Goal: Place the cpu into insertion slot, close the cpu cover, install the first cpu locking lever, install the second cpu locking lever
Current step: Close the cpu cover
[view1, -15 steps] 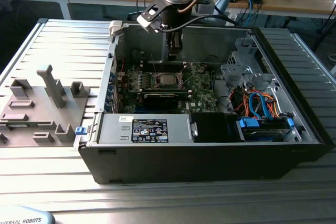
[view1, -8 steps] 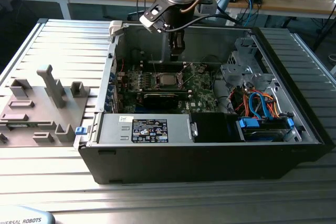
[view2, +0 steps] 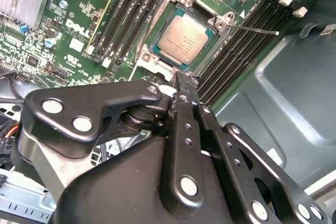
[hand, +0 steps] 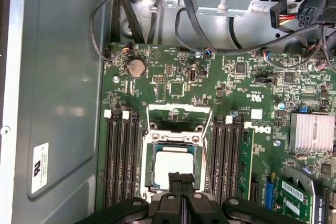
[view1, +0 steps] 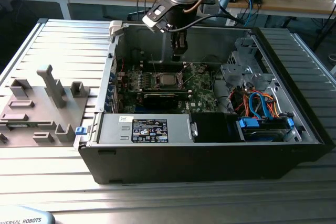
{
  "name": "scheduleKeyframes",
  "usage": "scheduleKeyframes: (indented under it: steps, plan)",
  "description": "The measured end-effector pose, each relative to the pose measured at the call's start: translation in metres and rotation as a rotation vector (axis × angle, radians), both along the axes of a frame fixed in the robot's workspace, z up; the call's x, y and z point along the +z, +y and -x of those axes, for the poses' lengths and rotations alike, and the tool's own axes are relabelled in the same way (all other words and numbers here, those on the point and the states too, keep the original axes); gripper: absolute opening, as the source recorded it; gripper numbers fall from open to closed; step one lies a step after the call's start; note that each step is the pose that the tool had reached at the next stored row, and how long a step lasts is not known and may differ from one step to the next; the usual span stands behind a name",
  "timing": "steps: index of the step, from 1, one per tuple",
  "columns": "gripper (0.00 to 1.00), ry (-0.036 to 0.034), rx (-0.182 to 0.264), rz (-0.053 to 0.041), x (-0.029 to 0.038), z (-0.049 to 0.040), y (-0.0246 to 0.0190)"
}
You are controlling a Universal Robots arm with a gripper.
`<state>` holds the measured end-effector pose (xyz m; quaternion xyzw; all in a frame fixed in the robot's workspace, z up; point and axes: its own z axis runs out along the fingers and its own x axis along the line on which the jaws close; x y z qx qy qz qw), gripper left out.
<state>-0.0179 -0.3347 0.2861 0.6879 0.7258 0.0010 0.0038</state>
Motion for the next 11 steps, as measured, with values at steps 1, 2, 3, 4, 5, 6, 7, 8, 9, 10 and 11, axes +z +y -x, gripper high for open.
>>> scheduleKeyframes:
  steps: [1,2,3,4,5,6,7,8,9,10,11]
  plan:
    - [0.11,0.0000,0.000,0.0003,0.0000,-0.0006,0.0000]
    - [0.11,0.0000,0.000,0.0004,0.0000,-0.0010,0.0000]
    - [0.11,0.0000,0.000,0.0005,0.0000,-0.0013,0.0000]
    - [0.11,0.0000,0.000,0.0006,0.0000,-0.0016,0.0000]
    - [0.11,0.0000,0.000,0.0006,0.0000,-0.0020,0.0000]
    - [0.11,0.0000,0.000,0.0006,0.0000,-0.0025,0.0000]
    - [0.11,0.0000,0.000,0.0008,0.0000,-0.0034,0.0000]
    - [0.11,0.0000,0.000,0.0009,0.0000,-0.0039,0.0000]
    - [0.11,0.0000,0.000,0.0009,0.0000,-0.0044,0.0000]
    - [0.11,0.0000,0.000,0.0010,0.0000,-0.0056,0.0000]
    - [0.11,0.0000,0.000,0.0010,0.0000,-0.0066,0.0000]
